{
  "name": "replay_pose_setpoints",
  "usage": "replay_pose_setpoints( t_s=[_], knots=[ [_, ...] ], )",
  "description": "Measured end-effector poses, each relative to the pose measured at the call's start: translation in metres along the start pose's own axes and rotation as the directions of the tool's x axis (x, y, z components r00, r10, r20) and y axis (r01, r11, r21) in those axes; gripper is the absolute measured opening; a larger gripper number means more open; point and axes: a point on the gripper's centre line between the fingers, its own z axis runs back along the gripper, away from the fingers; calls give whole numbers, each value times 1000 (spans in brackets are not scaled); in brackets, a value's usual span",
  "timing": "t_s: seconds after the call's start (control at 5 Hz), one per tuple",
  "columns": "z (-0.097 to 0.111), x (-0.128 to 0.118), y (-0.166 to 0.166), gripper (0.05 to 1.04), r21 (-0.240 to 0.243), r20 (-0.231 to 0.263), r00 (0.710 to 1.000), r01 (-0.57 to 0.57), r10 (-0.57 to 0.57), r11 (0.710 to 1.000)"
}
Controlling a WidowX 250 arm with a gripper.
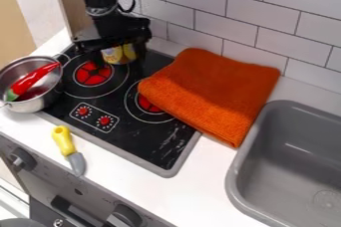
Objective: Put the can in the left side burner
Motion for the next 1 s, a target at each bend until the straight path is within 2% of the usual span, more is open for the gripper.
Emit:
replay_pose_setpoints(
  t_s=[0.2,0.4,0.6,0.8,1.0],
  knots=[
    [2,-14,-6,999,0,-23,999,25,-25,1000],
    [12,-30,-21,999,-29,-12,995,98,-98,995],
    [16,-45,-35,999,-50,-23,990,140,-141,989],
    [15,-53,-39,999,-62,-35,980,196,-198,979],
    [21,-68,-31,999,-58,-21,970,242,-244,968]
  ],
)
